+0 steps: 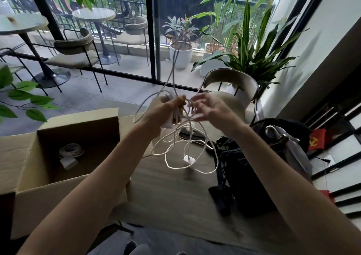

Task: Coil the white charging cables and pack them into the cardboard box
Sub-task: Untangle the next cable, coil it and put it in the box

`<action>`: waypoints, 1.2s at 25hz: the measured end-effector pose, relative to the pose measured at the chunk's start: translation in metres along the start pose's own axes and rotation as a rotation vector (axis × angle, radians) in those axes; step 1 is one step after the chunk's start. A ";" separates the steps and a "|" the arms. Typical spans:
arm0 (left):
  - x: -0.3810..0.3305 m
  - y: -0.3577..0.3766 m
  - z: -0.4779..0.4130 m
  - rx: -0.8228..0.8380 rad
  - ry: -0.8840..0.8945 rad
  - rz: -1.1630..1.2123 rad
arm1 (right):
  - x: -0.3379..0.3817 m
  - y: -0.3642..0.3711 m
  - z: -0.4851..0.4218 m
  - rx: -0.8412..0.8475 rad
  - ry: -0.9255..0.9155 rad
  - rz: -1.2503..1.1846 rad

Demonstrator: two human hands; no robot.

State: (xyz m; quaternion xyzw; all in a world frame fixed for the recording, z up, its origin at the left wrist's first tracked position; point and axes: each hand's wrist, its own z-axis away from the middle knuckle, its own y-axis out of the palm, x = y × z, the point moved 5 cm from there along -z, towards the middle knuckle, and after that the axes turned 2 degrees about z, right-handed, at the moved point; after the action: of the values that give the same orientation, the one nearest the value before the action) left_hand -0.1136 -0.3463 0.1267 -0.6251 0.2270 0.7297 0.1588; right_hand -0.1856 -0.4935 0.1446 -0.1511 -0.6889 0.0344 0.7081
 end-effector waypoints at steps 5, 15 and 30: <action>-0.026 0.003 0.009 0.124 0.127 -0.214 | -0.014 0.009 0.011 0.211 -0.037 -0.058; -0.035 0.003 0.006 0.156 0.234 -0.429 | -0.017 0.029 -0.001 0.072 0.079 -0.023; -0.120 0.012 0.026 0.270 0.388 0.135 | 0.019 0.031 0.007 0.319 -0.291 -0.032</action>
State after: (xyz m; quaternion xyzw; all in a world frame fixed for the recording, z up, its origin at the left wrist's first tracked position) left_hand -0.1214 -0.3369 0.2492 -0.7102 0.3899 0.5679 0.1454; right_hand -0.1868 -0.4576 0.1548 -0.0197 -0.7720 0.1529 0.6167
